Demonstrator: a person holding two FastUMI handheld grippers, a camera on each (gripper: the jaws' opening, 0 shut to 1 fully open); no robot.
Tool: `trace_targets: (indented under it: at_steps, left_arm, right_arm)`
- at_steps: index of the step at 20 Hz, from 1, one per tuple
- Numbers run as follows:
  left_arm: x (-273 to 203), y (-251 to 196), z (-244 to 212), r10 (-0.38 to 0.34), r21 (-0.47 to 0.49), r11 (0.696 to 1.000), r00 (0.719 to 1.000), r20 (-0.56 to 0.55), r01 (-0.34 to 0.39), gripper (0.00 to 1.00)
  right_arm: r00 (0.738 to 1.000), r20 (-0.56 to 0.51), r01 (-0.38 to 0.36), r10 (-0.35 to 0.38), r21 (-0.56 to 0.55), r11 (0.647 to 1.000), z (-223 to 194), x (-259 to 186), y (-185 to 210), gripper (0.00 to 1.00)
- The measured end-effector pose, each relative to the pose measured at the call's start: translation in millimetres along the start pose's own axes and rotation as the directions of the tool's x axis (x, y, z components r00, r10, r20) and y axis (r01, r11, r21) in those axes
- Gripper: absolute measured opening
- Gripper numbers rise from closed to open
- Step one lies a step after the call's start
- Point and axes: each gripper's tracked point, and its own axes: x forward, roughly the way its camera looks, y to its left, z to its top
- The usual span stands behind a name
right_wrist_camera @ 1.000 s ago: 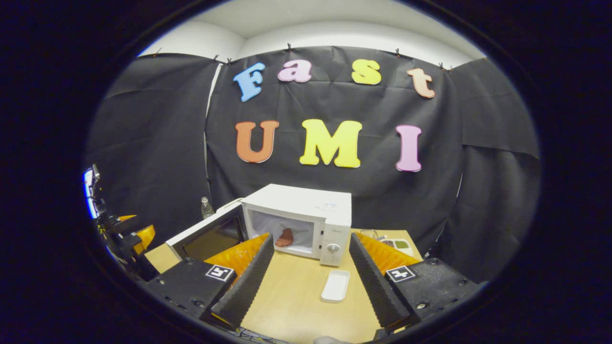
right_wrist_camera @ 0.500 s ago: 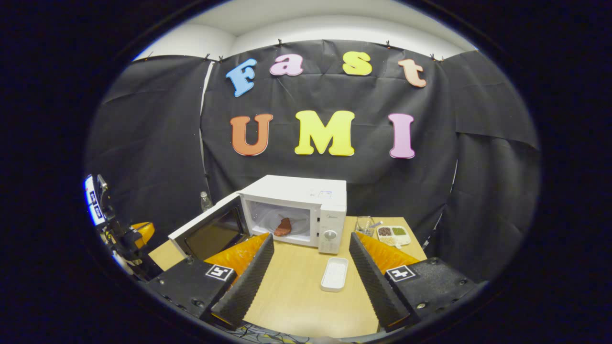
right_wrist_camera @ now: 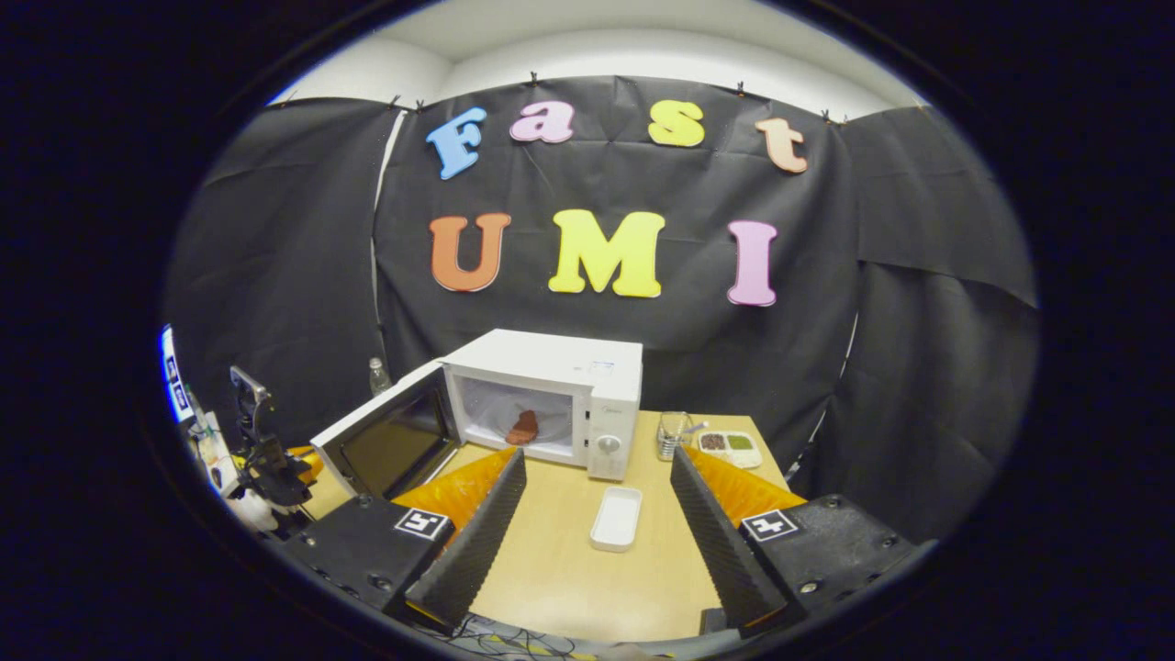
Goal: Open the microwave oven with the left hand, put the food in, and close the microwave oven.
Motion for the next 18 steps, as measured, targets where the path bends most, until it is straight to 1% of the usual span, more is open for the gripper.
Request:
trace_targets:
  at_steps: [2,6,8,9,10,11,12,13,18]
  left_arm:
    - [1,-11,0,-0.034,-0.014,0.999,0.999,0.002,0.034,0.00]
    - [-6,-47,4,-0.093,-0.007,0.996,0.996,0.010,0.093,0.00]
    - [-11,-73,8,-0.128,-0.002,0.992,0.991,0.022,0.129,0.00]
    - [-12,-89,9,-0.149,-0.003,0.989,0.989,0.024,0.149,0.00]
    - [-13,-104,11,-0.170,-0.009,0.985,0.985,0.024,0.171,0.00]
    - [-12,-119,12,-0.187,-0.007,0.982,0.982,0.026,0.187,0.00]
    - [-12,-134,15,-0.204,-0.002,0.979,0.979,0.027,0.204,0.00]
    - [-11,-149,19,-0.221,0.005,0.975,0.975,0.032,0.221,0.00]
    - [5,-222,30,-0.299,0.023,0.954,0.954,0.027,0.299,0.00]
  right_arm:
    - [1.000,-0.008,0.000,0.000,0.010,1.000,-4,-1,-2,1.00]
    - [0.999,-0.030,-0.013,0.013,0.008,1.000,-6,3,-6,1.00]
    - [0.999,-0.025,-0.019,0.019,0.008,1.000,-3,7,-14,1.00]
    - [0.999,-0.024,-0.024,0.024,0.009,1.000,-2,9,-17,0.96]
    - [0.999,-0.022,-0.027,0.027,0.009,1.000,1,11,-21,1.00]
    - [0.999,-0.020,-0.026,0.026,0.007,1.000,3,14,-27,1.00]
    - [0.999,-0.018,-0.027,0.028,0.008,1.000,5,16,-33,0.96]
    - [0.999,-0.019,-0.028,0.028,0.009,1.000,5,19,-40,1.00]
    - [0.999,-0.027,-0.023,0.023,0.012,1.000,5,36,-74,1.00]
